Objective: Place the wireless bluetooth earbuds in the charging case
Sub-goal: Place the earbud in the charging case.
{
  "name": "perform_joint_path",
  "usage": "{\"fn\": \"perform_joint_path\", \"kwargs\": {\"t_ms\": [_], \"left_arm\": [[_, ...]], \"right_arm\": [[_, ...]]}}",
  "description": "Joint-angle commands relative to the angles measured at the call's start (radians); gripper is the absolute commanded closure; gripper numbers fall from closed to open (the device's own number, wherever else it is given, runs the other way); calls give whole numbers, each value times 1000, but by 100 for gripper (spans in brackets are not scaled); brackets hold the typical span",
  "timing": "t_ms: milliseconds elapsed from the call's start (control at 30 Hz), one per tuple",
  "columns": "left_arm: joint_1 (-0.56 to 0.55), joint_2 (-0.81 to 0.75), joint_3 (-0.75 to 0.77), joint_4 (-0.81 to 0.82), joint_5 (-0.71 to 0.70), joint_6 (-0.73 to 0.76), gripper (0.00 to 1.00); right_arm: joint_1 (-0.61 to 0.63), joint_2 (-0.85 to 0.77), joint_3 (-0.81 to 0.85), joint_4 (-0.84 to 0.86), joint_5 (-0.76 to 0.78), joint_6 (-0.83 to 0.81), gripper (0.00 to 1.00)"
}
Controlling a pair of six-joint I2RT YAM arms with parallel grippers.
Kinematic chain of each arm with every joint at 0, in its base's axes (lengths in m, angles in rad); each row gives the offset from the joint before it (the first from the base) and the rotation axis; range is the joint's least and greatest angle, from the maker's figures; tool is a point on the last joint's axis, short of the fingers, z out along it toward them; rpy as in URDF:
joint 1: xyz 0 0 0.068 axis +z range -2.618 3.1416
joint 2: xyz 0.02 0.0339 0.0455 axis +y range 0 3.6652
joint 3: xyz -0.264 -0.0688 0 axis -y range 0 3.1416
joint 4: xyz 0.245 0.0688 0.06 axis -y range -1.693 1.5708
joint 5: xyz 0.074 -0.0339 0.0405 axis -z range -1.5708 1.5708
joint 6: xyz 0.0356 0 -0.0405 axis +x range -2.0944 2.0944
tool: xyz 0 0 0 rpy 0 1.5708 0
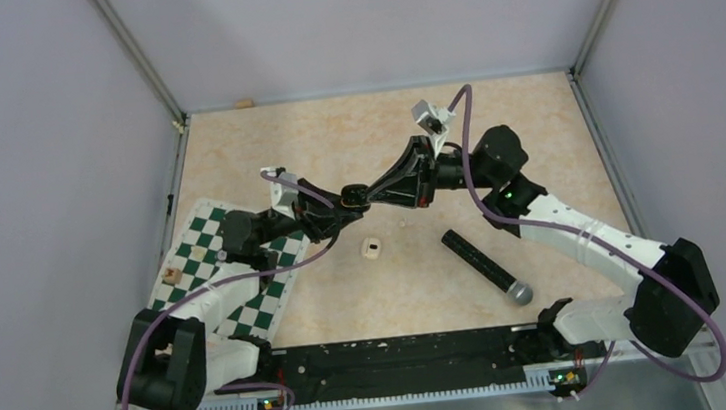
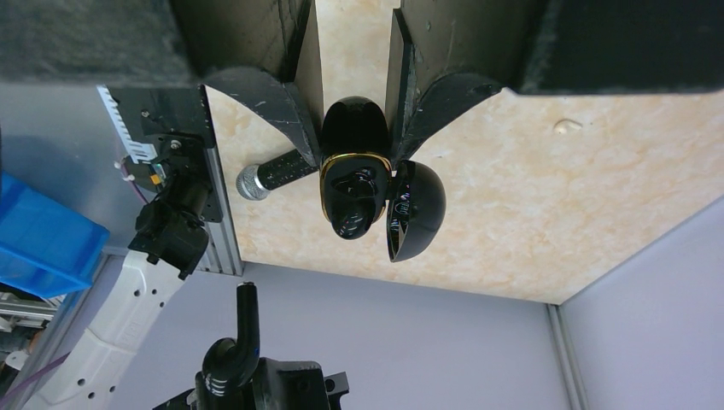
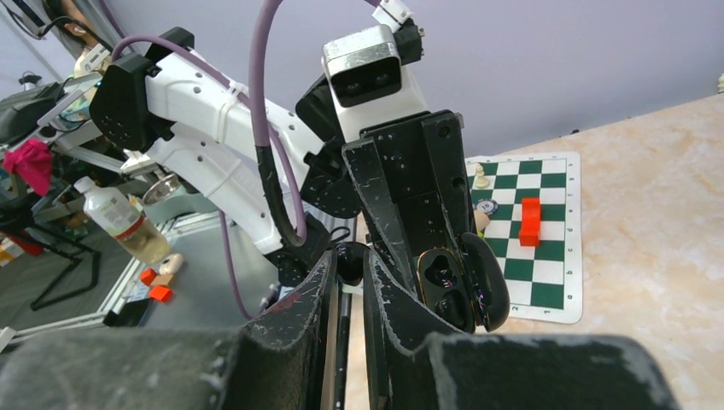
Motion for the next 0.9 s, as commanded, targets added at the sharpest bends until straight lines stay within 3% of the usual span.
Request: {"fn": "perform_joint_path", "kwargs": {"t_ms": [0, 867], "left_arm": [[-8, 3, -18, 96, -47, 24, 100], [-44, 13, -11, 117, 5, 4, 100]], "right_arm": [[3, 13, 0, 53, 19, -8, 86], [39, 75, 11, 23, 56, -55, 87]]}}
